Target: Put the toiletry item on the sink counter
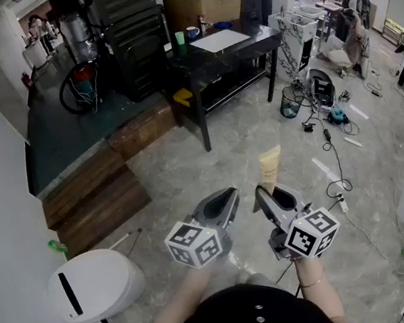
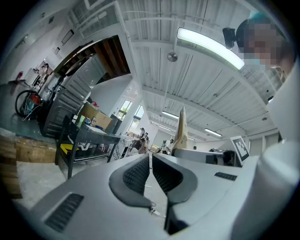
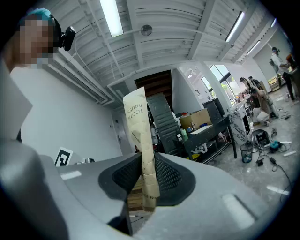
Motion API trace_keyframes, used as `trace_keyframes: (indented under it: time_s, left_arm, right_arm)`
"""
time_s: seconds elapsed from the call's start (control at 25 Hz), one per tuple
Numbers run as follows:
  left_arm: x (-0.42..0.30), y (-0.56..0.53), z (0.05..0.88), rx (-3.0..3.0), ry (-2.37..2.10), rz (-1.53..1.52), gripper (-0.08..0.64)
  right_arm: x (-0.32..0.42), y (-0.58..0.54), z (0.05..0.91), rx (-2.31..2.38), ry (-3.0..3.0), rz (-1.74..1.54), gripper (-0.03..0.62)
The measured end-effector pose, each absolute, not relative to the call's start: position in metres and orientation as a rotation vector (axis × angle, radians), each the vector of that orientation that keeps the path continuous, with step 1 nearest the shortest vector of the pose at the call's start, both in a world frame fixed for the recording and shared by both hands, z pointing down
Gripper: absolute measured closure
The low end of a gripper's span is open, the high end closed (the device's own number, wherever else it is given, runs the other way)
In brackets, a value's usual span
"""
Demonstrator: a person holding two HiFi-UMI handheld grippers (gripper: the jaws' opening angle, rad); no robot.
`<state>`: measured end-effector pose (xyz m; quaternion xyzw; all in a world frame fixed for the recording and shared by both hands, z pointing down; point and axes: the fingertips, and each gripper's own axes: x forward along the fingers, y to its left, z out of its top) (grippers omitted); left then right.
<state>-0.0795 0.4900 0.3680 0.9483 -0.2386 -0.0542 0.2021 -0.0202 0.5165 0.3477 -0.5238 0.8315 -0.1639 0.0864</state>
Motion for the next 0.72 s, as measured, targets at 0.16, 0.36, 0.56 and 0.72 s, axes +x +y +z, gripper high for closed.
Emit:
trace_keyframes:
  time_s: [0.16, 0.36, 0.56, 0.72]
  left_arm:
    - [-0.079, 0.490, 0.379, 2.627, -0.695, -0.152, 0.534]
    - [-0.073, 0.495, 0.375, 2.640, -0.685, -0.164, 0.534]
    - [-0.068, 0.495, 0.369, 2.655, -0.681, -0.172, 0.534]
    - [-0.066, 0.491, 0.363, 2.677, -0.685, -0.171, 0.534]
  right_arm:
    - [-0.010, 0.514, 0.350, -1.572, 2.452, -0.478, 0.512]
    - [-0.012, 0.514, 0.353, -1.540, 2.453, -0.486, 0.512]
    - [-0.013, 0.513, 0.352, -1.542, 2.457, -0.475, 0.512]
    - [-0.010, 0.510, 0.347, -1.530, 2.434, -0.454, 0.512]
